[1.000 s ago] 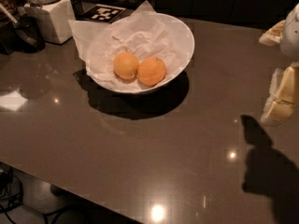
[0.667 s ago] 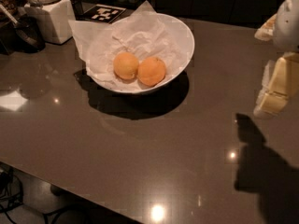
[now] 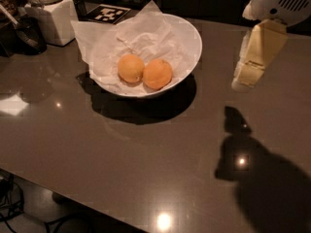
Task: Pick orange from white bowl
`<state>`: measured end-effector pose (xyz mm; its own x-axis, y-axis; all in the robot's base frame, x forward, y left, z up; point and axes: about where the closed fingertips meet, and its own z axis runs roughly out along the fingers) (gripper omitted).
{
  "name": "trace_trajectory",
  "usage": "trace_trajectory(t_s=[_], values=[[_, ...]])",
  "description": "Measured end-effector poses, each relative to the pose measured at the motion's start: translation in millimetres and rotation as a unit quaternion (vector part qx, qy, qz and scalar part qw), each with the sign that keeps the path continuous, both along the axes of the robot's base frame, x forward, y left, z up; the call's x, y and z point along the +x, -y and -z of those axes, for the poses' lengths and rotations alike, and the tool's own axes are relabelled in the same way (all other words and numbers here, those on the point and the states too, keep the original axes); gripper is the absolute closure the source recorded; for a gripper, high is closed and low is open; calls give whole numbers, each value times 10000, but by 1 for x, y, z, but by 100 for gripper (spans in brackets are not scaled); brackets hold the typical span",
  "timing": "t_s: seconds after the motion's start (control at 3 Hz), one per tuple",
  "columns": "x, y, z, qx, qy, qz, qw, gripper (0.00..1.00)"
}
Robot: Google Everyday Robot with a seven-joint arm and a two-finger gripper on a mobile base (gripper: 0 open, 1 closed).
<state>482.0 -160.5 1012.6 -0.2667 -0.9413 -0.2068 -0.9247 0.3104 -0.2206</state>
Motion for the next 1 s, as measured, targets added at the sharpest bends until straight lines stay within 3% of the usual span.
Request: trace_trajectory(t_s=[0.33, 0.67, 1.0], values=[[5, -3, -4, 53, 147, -4, 9999, 0], [5, -36, -4, 91, 85, -112, 9999, 0], [21, -110, 4, -107, -67, -266, 9996, 0]])
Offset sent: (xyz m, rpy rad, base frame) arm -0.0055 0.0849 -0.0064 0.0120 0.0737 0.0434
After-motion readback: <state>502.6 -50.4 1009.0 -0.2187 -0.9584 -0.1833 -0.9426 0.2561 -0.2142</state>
